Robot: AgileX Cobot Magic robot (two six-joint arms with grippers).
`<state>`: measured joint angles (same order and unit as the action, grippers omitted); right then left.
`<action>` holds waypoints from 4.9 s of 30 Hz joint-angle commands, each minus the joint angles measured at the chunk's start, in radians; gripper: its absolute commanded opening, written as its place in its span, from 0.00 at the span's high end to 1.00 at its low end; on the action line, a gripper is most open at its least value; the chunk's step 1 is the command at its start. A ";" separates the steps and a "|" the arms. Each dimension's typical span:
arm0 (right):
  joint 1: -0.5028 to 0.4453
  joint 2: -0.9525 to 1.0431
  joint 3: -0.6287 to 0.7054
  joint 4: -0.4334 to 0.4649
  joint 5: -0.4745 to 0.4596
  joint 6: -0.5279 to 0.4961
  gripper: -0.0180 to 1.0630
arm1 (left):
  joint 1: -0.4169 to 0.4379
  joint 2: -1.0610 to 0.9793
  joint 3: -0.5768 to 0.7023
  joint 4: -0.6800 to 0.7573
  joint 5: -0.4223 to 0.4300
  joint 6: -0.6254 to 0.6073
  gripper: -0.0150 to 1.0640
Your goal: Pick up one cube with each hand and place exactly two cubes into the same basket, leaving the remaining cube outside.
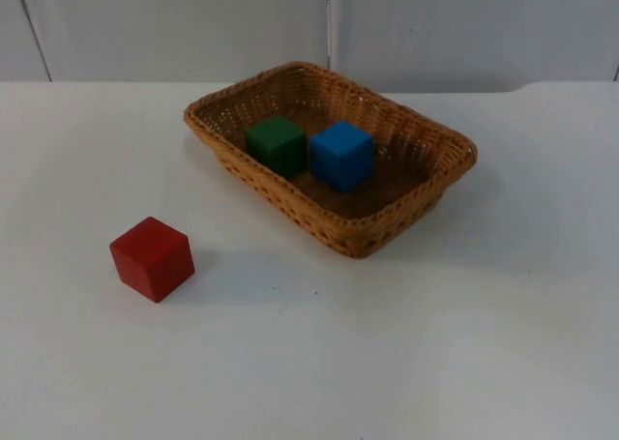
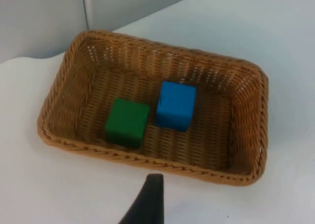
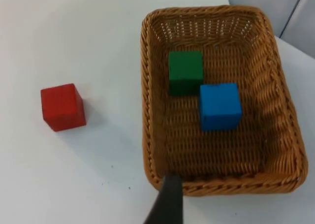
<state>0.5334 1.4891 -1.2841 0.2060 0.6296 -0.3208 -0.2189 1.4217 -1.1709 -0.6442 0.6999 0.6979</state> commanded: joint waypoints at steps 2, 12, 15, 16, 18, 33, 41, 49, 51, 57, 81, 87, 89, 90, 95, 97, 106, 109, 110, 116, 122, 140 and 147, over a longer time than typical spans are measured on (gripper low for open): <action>-0.003 -0.041 0.039 0.013 -0.021 0.000 0.32 | 0.001 -0.064 0.045 0.002 -0.006 0.003 0.16; -0.001 -0.141 0.152 0.033 -0.051 0.000 0.32 | 0.001 -0.202 0.133 0.000 -0.007 0.001 0.16; -0.001 -0.188 0.188 0.033 -0.058 0.000 0.32 | 0.001 -0.249 0.165 -0.003 -0.007 -0.001 0.16; -0.001 -0.204 0.198 0.033 -0.056 0.000 0.32 | 0.001 -0.261 0.172 -0.003 -0.007 -0.006 0.16; -0.001 -0.224 0.207 0.035 -0.048 0.000 0.32 | 0.001 -0.284 0.187 -0.003 -0.007 -0.013 0.16; -0.001 -0.400 0.278 0.059 -0.026 0.000 0.32 | 0.001 -0.476 0.319 -0.003 -0.002 -0.035 0.16; -0.001 -0.495 0.333 0.059 -0.026 0.000 0.32 | 0.001 -0.615 0.421 0.006 0.006 -0.061 0.16; -0.001 -0.606 0.409 0.059 -0.028 -0.009 0.32 | 0.001 -0.760 0.431 0.063 0.079 -0.136 0.16; -0.001 -0.627 0.423 0.059 -0.034 -0.009 0.32 | 0.001 -0.780 0.431 0.072 0.090 -0.149 0.16; -0.001 -0.732 0.497 0.059 -0.051 -0.009 0.32 | 0.001 -0.873 0.431 0.133 0.135 -0.216 0.16; -0.001 -1.061 0.651 0.059 0.035 -0.002 0.32 | 0.001 -1.145 0.476 0.327 0.229 -0.395 0.16; -0.001 -1.120 0.666 0.059 0.063 0.024 0.32 | 0.001 -1.240 0.594 0.371 0.233 -0.455 0.16; -0.001 -1.134 0.666 0.057 0.079 0.024 0.32 | 0.001 -1.258 0.600 0.390 0.236 -0.475 0.16; -0.001 -1.146 0.666 0.055 0.095 0.024 0.32 | 0.001 -1.282 0.605 0.405 0.243 -0.489 0.16; -0.001 -1.196 0.666 0.048 0.158 0.026 0.32 | 0.001 -1.374 0.607 0.492 0.279 -0.540 0.16; -0.001 -1.202 0.666 0.046 0.163 0.026 0.32 | 0.001 -1.381 0.607 0.501 0.283 -0.550 0.16; -0.001 -1.284 0.666 0.017 0.274 0.071 0.32 | 0.001 -1.422 0.650 0.594 0.333 -0.634 0.16; -0.001 -1.328 0.666 -0.046 0.331 0.137 0.32 | 0.001 -1.422 0.650 0.609 0.335 -0.634 0.16; -0.001 -1.328 0.666 -0.046 0.331 0.137 0.32 | 0.001 -1.422 0.650 0.609 0.335 -0.634 0.16; -0.001 -1.416 0.666 -0.157 0.400 0.249 0.32 | 0.001 -1.422 0.656 0.627 0.353 -0.636 0.16; -0.001 -1.489 0.668 -0.239 0.430 0.321 0.32 | 0.001 -1.422 0.666 0.629 0.367 -0.652 0.16; -0.001 -1.489 0.768 -0.222 0.449 0.329 0.32 | 0.001 -1.422 0.677 0.629 0.374 -0.662 0.16; -0.001 -1.489 0.768 -0.222 0.449 0.329 0.32 | 0.001 -1.422 0.677 0.629 0.374 -0.662 0.16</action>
<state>0.5334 0.0023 -0.5179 -0.0192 1.0841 0.0075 -0.2189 0.0035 -0.4990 -0.0194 1.0715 0.0449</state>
